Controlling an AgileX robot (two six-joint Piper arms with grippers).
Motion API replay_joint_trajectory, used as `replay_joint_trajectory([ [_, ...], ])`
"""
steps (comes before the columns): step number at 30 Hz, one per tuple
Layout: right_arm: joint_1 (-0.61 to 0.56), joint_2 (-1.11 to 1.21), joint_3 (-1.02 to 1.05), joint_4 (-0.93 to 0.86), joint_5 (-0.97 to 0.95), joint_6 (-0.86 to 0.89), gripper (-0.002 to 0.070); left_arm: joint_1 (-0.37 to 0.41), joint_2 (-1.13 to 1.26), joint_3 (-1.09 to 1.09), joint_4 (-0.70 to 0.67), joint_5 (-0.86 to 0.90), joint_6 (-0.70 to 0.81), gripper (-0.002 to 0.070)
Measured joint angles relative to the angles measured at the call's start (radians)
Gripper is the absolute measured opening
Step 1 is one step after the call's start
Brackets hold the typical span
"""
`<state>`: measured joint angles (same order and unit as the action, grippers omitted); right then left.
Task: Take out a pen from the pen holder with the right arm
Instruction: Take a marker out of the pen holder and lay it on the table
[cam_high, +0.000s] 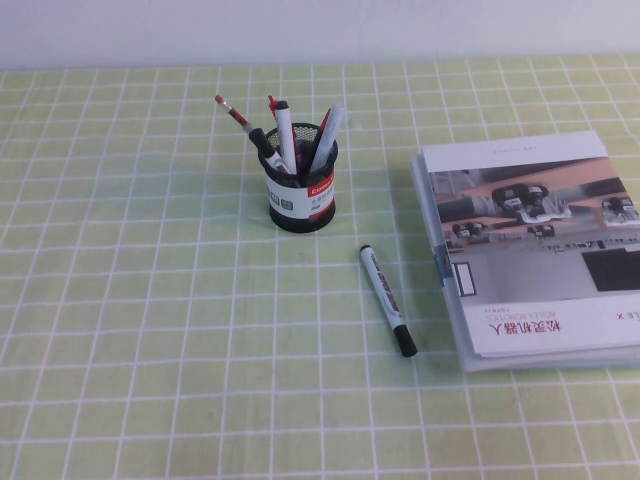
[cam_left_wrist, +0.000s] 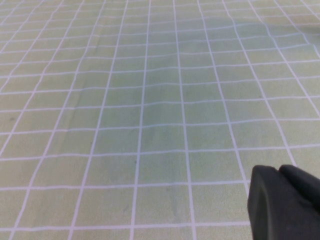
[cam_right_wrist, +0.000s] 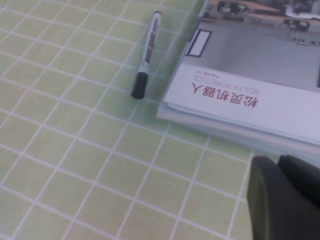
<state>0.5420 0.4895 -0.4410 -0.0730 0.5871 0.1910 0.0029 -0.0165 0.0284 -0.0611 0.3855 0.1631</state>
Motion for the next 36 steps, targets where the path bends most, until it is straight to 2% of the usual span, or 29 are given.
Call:
replay_joint_trajectory([
  [5, -0.047, -0.033, 0.126, -0.127, -0.147, 0.171, -0.0013, 0.000, 0.000, 0.000, 0.000, 0.000, 0.000, -0.0006],
  [12, -0.339, -0.157, 0.356, -0.187, -0.443, 0.194, -0.0013, 0.000, 0.000, 0.000, 0.001, 0.000, 0.000, -0.0006],
  [17, -0.486, -0.283, 0.463, -0.197, -0.558, 0.199, -0.0013, 0.000, 0.000, 0.000, 0.001, 0.000, 0.000, -0.0006],
  [27, -0.531, -0.484, 0.468, -0.197, -0.457, 0.202, -0.0013, 0.000, 0.000, 0.000, 0.001, 0.000, 0.000, -0.0006],
  [36, -0.502, -0.497, 0.468, -0.197, -0.388, 0.202, -0.0013, 0.000, 0.000, 0.000, 0.001, 0.000, 0.000, -0.0006],
])
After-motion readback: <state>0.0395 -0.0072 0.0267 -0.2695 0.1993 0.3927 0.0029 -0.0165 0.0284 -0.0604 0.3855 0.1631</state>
